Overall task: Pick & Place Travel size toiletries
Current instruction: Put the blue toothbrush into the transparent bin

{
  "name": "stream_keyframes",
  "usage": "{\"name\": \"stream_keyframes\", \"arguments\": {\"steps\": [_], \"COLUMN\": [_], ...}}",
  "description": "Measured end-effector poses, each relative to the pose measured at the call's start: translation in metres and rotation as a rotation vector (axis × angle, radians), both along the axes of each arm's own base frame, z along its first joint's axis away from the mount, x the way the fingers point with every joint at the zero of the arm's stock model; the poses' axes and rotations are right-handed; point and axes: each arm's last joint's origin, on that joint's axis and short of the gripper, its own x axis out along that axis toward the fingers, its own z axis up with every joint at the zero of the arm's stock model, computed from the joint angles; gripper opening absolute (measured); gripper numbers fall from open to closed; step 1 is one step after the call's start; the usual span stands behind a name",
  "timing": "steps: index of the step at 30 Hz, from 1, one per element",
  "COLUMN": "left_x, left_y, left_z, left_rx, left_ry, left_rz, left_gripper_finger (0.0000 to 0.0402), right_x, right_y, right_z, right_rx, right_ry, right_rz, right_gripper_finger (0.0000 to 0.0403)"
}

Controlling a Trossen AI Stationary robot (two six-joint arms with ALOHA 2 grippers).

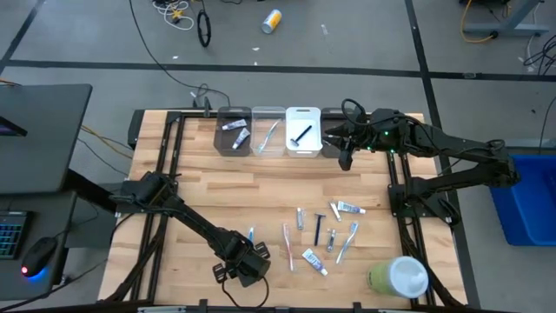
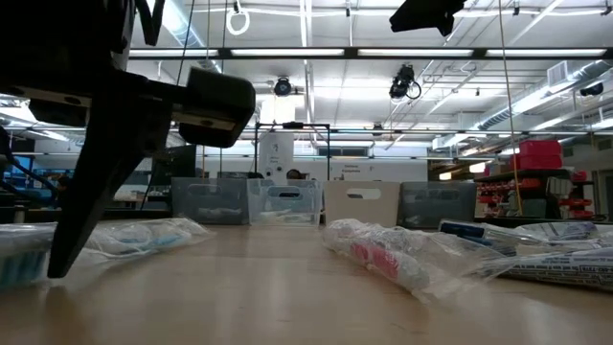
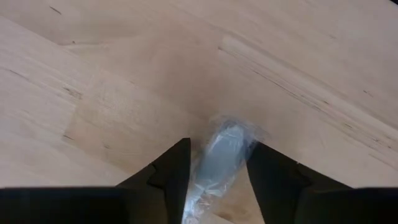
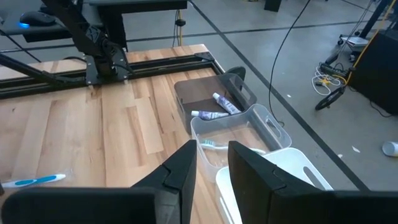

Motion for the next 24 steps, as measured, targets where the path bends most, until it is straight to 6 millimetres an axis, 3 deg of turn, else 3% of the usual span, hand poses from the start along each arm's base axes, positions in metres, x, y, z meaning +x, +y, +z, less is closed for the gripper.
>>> {"name": "stream_keyframes", "arguments": {"steps": [11,24], "left_x": [0.0001,0.0020], "left_y": [0.0001,-0.0001], "left_z": [0.0003,0.0048], "left_rx": [0.003,0.027], "left_ry": [-0.003,-0.014], "left_rz": [0.002,0.021], "left_gripper_finger": [0.0082,0.0075], "right_x": [0.0000,0.0001], "right_y": [0.0000,0.0000], "right_z": [0.0000,0.0003], "right_rx": [0.000,-0.001], "right_ry": [0.000,-0.003], "right_rz": [0.000,0.000], "right_gripper_finger": [0.0097,0.0095]}}
